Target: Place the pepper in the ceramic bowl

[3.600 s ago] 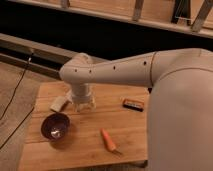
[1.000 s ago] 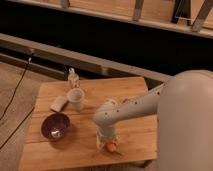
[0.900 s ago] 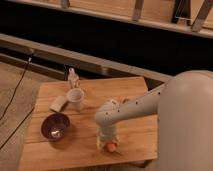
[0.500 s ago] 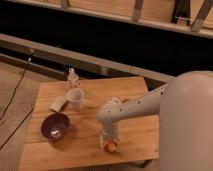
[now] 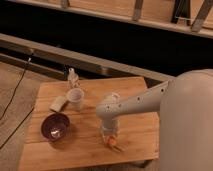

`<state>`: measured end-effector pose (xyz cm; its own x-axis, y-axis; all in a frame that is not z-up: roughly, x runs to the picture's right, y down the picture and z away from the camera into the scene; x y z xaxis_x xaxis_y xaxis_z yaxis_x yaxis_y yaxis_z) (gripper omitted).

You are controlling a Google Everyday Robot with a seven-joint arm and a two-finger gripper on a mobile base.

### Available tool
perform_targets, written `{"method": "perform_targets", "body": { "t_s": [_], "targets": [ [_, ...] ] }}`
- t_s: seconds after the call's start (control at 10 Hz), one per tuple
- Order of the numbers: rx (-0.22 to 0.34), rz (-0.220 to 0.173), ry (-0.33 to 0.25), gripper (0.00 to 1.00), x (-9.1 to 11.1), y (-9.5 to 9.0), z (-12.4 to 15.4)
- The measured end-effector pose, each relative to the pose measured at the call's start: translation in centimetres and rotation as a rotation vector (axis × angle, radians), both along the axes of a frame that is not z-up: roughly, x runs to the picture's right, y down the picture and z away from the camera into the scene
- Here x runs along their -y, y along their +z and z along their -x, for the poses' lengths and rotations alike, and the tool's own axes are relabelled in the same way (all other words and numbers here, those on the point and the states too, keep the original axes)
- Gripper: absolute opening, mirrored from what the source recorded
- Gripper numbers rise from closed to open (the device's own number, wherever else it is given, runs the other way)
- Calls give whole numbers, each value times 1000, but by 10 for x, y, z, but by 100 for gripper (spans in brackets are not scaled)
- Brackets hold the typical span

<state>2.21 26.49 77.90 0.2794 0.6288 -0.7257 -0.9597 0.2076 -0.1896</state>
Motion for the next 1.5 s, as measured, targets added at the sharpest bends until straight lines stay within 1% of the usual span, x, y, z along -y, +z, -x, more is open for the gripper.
{"method": "perform_targets", "body": {
  "t_s": [0.3, 0.5, 0.6, 0.7, 0.9, 1.1, 1.5],
  "targets": [
    [24, -17, -36, 17, 23, -4, 14],
    [54, -34, -68, 17, 44, -10, 34],
    [64, -39, -83, 17, 51, -12, 41],
    [88, -49, -116, 17, 64, -17, 57],
    [121, -61, -163, 17, 78, -24, 81],
    [157, -71, -212, 17, 90, -30, 107],
    [220, -86, -300, 17, 108, -36, 153]
  ]
}}
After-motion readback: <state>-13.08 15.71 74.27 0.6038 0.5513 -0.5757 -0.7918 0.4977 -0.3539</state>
